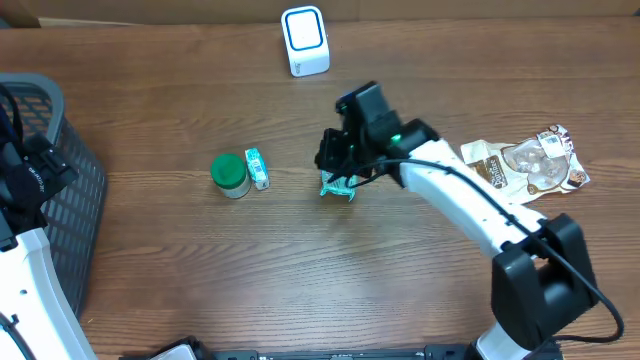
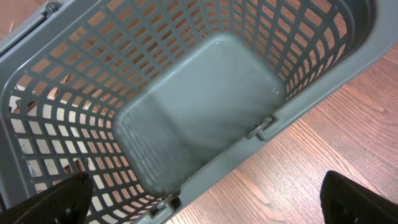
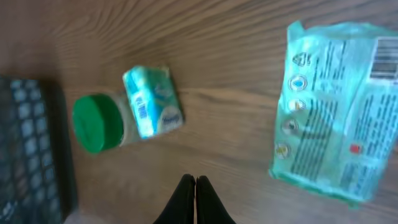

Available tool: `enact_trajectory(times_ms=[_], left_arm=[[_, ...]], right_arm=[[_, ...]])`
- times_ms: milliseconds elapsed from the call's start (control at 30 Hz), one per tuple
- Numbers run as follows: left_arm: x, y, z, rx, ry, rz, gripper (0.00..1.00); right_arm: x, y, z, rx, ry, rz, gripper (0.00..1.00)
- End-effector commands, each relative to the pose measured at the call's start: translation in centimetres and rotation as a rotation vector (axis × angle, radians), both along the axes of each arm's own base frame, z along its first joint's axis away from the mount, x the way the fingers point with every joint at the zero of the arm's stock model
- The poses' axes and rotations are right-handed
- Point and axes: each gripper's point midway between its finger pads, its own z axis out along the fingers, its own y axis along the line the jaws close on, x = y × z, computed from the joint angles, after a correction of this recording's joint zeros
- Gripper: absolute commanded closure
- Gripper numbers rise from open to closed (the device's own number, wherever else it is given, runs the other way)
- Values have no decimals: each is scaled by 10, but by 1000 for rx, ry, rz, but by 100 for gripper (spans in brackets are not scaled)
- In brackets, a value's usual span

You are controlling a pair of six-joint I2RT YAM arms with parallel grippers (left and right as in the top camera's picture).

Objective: Scan the item barcode
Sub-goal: 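Reach the right gripper to the mint-green packet and grasp it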

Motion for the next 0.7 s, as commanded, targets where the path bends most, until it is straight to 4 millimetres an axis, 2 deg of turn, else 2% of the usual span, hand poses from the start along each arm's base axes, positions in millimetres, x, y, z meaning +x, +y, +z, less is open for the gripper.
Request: enact_trajectory(times_ms=[0, 133, 200, 300, 433, 467, 567, 633, 667], left_arm=[[0, 1, 2, 7, 2, -8, 0], [0, 1, 2, 7, 3, -9, 0], [0, 1, 2, 7, 3, -8, 0], [0, 1, 2, 7, 3, -8, 0], [0, 1, 2, 7, 3, -9, 0], [0, 1, 2, 7, 3, -8, 0], [0, 1, 2, 7, 2, -9, 0], [0, 1, 2, 7, 3, -9, 1], [0, 1, 2, 7, 3, -9, 0]], right_arm=[[1, 7, -28, -113, -10, -110, 96], [-2, 10, -78, -225, 14, -121, 96], [-2, 5, -93, -249, 39, -124, 96], [-1, -40, -102, -329, 126, -123, 93], [-10, -81, -108, -370, 241, -116, 93], [-12, -86, -105, -331, 262, -56, 94], [-10, -83, -88, -223, 245, 38, 93], [-4, -86, -62, -155, 196, 63, 93], [4, -97, -37, -121, 151, 45, 93]])
